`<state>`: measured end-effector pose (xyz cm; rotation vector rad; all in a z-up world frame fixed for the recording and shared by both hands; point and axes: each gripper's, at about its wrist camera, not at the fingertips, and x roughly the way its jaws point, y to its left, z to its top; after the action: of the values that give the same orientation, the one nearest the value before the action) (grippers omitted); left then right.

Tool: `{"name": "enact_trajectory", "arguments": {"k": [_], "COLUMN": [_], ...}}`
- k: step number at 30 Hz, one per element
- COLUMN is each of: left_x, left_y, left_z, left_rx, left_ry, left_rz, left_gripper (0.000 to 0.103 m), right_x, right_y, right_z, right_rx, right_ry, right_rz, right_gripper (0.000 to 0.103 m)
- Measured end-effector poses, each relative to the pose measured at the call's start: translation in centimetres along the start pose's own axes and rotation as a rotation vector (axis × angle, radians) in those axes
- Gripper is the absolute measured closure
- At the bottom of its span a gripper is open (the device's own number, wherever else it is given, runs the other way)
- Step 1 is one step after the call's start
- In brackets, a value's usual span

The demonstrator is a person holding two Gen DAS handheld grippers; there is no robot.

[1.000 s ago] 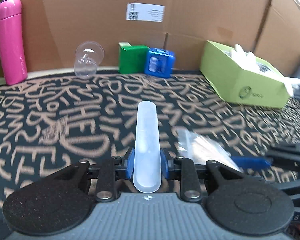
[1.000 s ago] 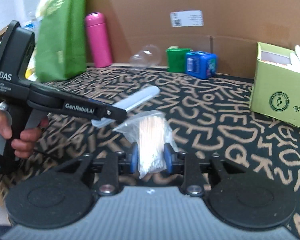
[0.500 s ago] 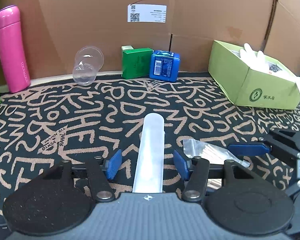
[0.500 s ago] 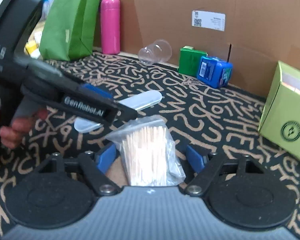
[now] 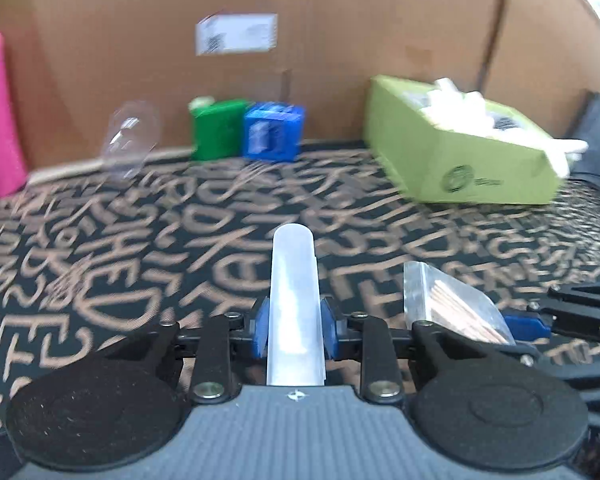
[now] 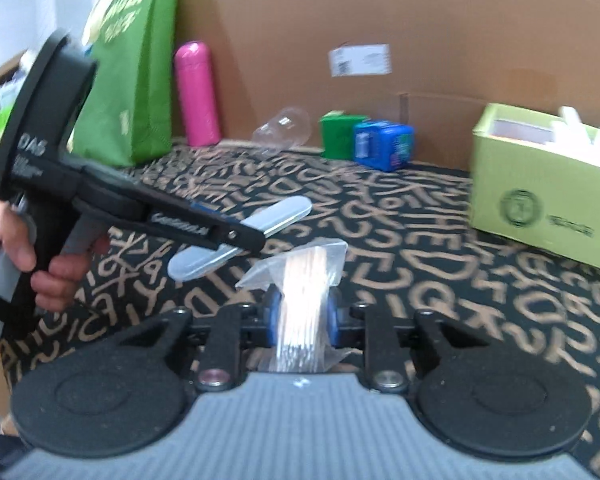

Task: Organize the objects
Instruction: 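Carry the toothbrush case and toothpick bag toward the lime-green box, then lower both items into the lime-green box and open both grippers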

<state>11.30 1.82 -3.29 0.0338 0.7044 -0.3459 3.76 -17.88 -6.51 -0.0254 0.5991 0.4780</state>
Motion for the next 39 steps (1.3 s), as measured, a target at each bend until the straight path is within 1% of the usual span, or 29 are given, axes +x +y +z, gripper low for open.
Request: {"name": "enact_trajectory", "arguments": {"k": [3,6,10,13,16,21,26,31,33,35,36,37,38,39], "left_x": [-1.0,-1.5,-1.3,-0.7,0.2,3.2,6.1,8.6,9.7,10.8,11.4,11.8,12.1,12.1], "left_y": [-2.1,-4.4,-7.0,-8.4,-9.6,-12.2,-15.3,-17.4,-17.9,-18.2,-18.3,-18.3,-18.2,-18.1], "left_z": [1.1,2.5,4.9,7.1,9.2,12.9,15.8,17.8,18.1,18.0,17.8,17.6,17.3,17.0], "left_rx": [0.021,0.051,0.090,0.103,0.109,0.130,0.164,0.176,0.181,0.191,0.200,0.213,0.220,0.216], "left_ry": [-0.046,-0.074,-0.099,-0.126,-0.143,-0.133,-0.150,-0.154,-0.151,-0.145,-0.148,-0.151,-0.152,-0.161], "left_rz": [-0.074,-0.138,-0.177,-0.172,-0.169,-0.176,-0.168,-0.162,-0.160,-0.155,-0.160,-0.167,-0.162,-0.150], "left_gripper": [0.075,0.075,0.075,0.075,0.075,0.075,0.075,0.075,0.075,0.075,0.071,0.064,0.039,0.022], "right_x": [-2.0,-4.0,-6.2,-7.0,-7.2,-6.9,-6.4,-6.1,-5.7,-5.1,-4.5,-3.8,-3.2,-2.8], "right_y": [-1.7,-3.4,-5.4,-7.5,-10.3,-14.9,-18.3,-21.0,-21.7,-22.6,-23.0,-23.4,-23.8,-24.0], "right_z": [0.3,0.8,2.0,3.2,4.6,6.9,7.9,8.3,8.2,7.7,7.5,7.2,6.8,6.5], "right_rx": [0.049,0.077,0.078,0.078,0.103,0.139,0.140,0.153,0.160,0.164,0.164,0.161,0.155,0.146], "right_ry": [-0.040,-0.086,-0.170,-0.219,-0.250,-0.278,-0.292,-0.303,-0.303,-0.284,-0.263,-0.234,-0.205,-0.191], "right_rz": [-0.048,-0.120,-0.193,-0.245,-0.284,-0.358,-0.425,-0.471,-0.483,-0.485,-0.481,-0.471,-0.461,-0.460], "right_gripper": [0.081,0.081,0.081,0.081,0.081,0.081,0.081,0.081,0.081,0.080,0.080,0.077,0.062,0.051]}}
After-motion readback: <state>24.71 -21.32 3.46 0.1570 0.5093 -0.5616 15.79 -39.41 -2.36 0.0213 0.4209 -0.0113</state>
